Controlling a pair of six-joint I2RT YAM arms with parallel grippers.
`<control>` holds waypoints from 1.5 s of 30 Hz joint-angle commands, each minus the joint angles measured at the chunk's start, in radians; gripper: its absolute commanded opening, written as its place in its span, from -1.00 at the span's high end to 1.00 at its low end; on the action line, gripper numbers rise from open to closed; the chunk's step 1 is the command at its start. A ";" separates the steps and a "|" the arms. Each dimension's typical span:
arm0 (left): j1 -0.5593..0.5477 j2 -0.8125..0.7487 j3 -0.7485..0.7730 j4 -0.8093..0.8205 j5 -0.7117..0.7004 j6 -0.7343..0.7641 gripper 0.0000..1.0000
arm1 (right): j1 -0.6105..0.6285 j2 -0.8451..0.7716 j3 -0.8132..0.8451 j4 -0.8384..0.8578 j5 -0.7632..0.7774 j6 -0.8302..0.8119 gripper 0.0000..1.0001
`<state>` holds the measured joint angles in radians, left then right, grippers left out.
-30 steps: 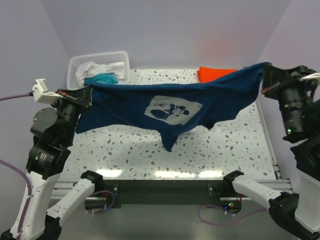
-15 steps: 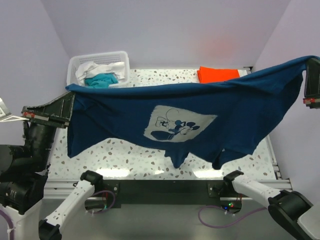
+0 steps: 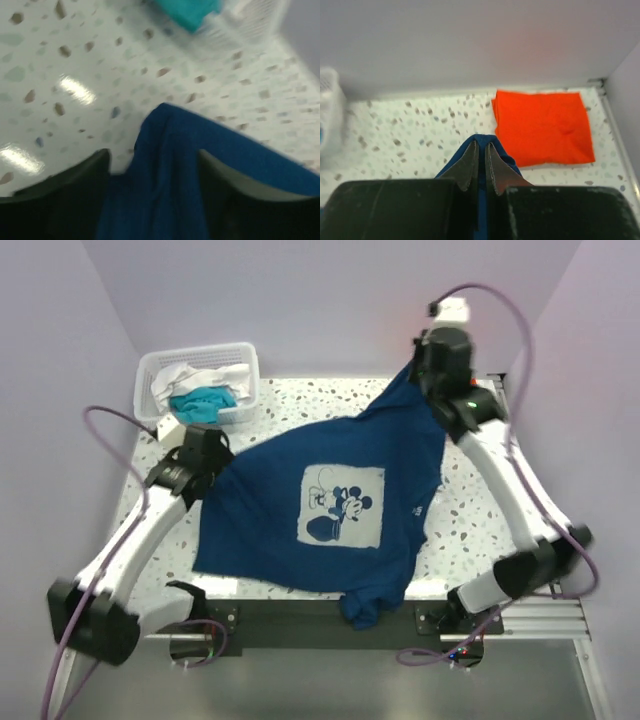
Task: Fold and stack the t-shirts
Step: Flatten the tshirt out
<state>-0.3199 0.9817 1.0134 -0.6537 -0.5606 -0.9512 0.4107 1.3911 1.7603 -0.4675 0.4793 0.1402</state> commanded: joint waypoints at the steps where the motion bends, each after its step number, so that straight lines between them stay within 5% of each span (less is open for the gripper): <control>1: 0.079 0.264 -0.053 -0.093 -0.079 -0.087 -0.77 | -0.056 0.217 -0.091 0.104 -0.106 0.051 1.00; 2: 0.099 0.311 -0.023 -0.106 -0.053 -0.095 -0.99 | -0.064 0.276 -0.076 0.096 -0.146 0.058 0.77; 4: 0.119 0.388 0.008 -0.129 -0.053 -0.095 -1.00 | -0.067 0.452 0.031 0.015 -0.180 0.053 0.20; 5: 0.119 0.393 0.022 -0.123 -0.055 -0.086 -1.00 | -0.067 0.495 0.068 -0.015 -0.189 0.052 -0.94; 8: 0.119 0.355 -0.001 -0.067 -0.019 -0.046 -1.00 | -0.067 0.592 0.143 -0.098 -0.176 0.056 -0.98; 12: 0.117 0.290 -0.065 0.011 0.080 0.017 -1.00 | -0.067 0.499 0.027 -0.065 -0.205 0.099 -0.98; 21: 0.110 0.288 -0.219 0.158 0.343 0.103 -1.00 | -0.064 0.093 -0.581 -0.075 -0.386 0.263 -0.98; 27: 0.096 0.328 -0.269 0.213 0.389 0.129 -1.00 | -0.064 -0.038 -0.804 -0.079 -0.458 0.280 -0.98; 37: 0.097 0.497 -0.263 0.279 0.412 0.152 -1.00 | -0.061 0.149 -0.843 -0.019 -0.466 0.268 -0.98; 45: 0.127 0.653 -0.162 0.250 0.343 0.150 -1.00 | -0.062 0.390 -0.668 0.004 -0.467 0.234 -0.98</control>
<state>-0.2169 1.5585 0.8345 -0.4122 -0.1925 -0.8062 0.3450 1.6932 1.0100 -0.5209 0.0311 0.3912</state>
